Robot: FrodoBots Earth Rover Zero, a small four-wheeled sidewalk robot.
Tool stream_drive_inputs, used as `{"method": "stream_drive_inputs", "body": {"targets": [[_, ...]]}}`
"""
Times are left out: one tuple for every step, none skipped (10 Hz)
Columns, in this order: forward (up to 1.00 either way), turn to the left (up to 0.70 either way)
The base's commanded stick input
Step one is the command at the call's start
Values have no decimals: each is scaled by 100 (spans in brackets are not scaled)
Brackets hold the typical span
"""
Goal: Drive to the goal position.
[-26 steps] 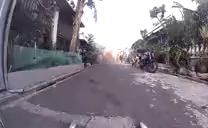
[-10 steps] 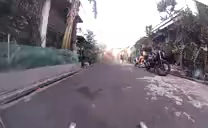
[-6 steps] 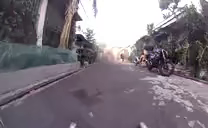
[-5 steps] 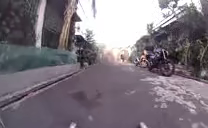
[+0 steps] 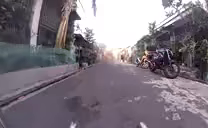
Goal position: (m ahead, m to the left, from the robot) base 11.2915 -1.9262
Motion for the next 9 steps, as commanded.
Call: {"method": "stream_drive_inputs", "body": {"targets": [[70,0],[70,0],[70,0],[70,19],[70,29],[70,33],[70,18],[70,1],[70,0]]}}
